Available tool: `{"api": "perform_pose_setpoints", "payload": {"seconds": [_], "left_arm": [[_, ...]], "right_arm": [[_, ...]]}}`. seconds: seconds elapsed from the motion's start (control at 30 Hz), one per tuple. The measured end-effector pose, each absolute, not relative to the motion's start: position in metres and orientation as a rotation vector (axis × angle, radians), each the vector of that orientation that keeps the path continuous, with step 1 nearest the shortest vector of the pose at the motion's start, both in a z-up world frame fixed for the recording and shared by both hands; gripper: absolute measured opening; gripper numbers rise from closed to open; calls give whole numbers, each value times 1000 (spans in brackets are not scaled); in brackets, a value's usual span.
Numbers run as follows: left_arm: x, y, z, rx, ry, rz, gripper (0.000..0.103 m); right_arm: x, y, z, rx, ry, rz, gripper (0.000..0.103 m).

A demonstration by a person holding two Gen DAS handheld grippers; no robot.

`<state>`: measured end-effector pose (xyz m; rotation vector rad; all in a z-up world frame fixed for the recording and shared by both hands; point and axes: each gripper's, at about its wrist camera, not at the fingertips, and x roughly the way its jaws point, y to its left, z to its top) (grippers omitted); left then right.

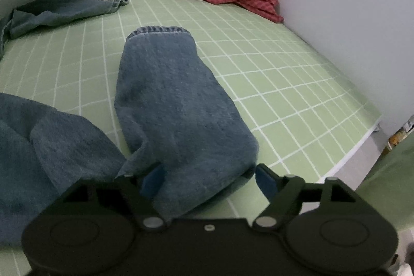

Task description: Fold clothes

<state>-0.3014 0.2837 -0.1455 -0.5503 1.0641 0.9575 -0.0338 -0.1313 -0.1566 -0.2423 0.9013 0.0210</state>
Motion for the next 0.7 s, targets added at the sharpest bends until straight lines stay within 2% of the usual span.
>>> {"api": "perform_pose_setpoints", "payload": {"seconds": [0.27,0.4,0.53,0.7], "left_arm": [[-298,271,-144,-525,1082,942,71],[-287,268,-133,-515,1052,945,74],[-266,265,-127,-508,990,894,90],[-234,258,-145,-527,1053,828,90]], "right_arm": [[-30,-130,-151,-255,894,35,88],[-22,-135,-139,-210,855,49,93],[-7,-136,-132,-187,827,74,99],[17,-128,-136,-199,843,148,100]]}}
